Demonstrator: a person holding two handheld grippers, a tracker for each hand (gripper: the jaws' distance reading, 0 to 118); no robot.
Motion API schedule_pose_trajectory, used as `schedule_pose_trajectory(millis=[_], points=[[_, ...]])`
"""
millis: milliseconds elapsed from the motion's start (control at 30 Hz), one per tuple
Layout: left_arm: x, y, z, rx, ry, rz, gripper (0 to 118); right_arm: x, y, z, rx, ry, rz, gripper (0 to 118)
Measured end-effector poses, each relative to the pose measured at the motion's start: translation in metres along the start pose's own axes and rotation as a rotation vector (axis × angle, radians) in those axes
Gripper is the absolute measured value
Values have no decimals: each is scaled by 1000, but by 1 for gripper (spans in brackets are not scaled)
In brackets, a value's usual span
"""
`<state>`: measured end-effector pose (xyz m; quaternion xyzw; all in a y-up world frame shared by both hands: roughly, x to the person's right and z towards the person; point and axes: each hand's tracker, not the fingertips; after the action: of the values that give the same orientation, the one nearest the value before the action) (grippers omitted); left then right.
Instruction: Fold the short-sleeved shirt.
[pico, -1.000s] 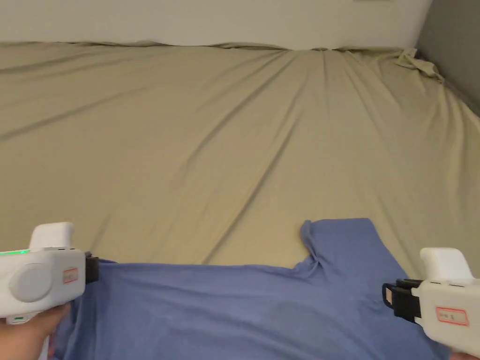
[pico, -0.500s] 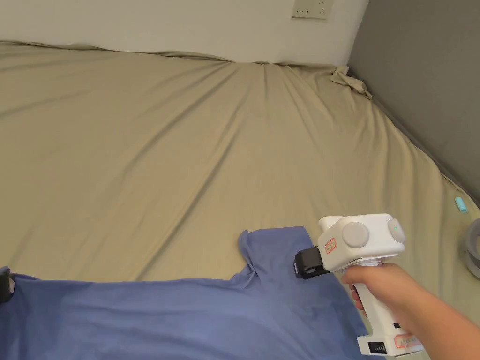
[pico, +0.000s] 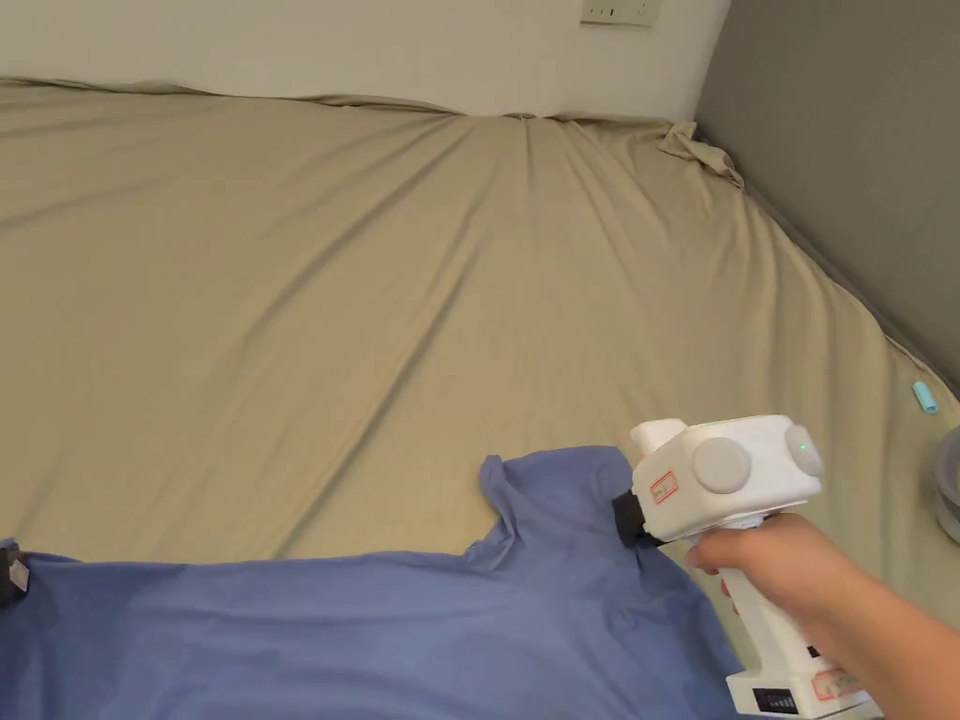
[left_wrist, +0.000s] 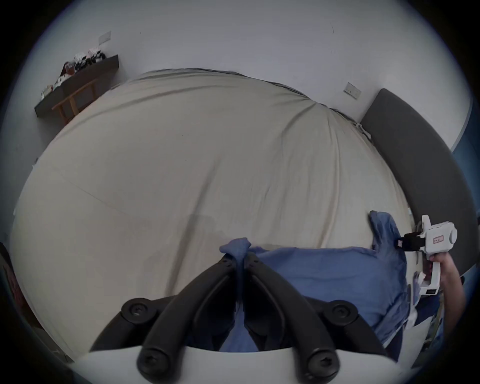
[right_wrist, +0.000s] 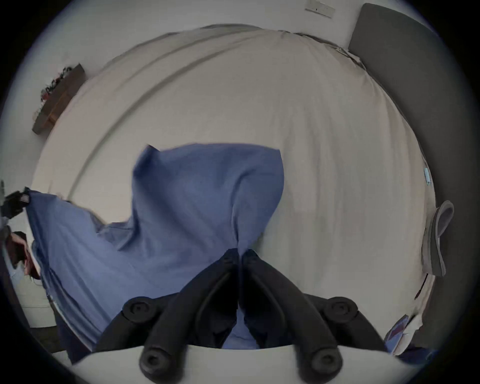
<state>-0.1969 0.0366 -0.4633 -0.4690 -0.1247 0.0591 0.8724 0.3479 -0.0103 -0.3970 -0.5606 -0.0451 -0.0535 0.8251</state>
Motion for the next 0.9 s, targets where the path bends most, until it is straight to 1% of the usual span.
schedule_pose_trajectory(millis=[133,200,333,467,533,600,700,767,800,867,900], points=[[-6,7,23,4,-1,-62,2,7,-12,55,72,80,27,5],[-12,8,42,5,-45,-72,2,11,-24,84,101,127,51,5],[-28,-3,82,-7,-126,-86,2,13,-60,139,123,172,87,5],[-50,-25,114,-45,-222,-50,2,20,-101,168,97,216,77,5],[-58,-42,125,-57,-228,-66,2,22,-124,170,48,219,75,5],[-61,-60,127,-114,-227,-102,2,25,-145,161,-18,218,48,5],[-64,-88,114,-197,-226,-125,2,20,-177,140,-100,217,27,5],[-63,-105,99,-247,-190,-147,2,14,-193,123,-149,206,15,5],[-63,-114,90,-267,-166,-157,2,9,-200,113,-184,190,27,5],[-70,-127,69,-291,-120,-150,2,1,-208,96,-202,123,70,5],[-72,-131,58,-299,-90,-154,2,-1,-210,89,-211,116,68,5]])
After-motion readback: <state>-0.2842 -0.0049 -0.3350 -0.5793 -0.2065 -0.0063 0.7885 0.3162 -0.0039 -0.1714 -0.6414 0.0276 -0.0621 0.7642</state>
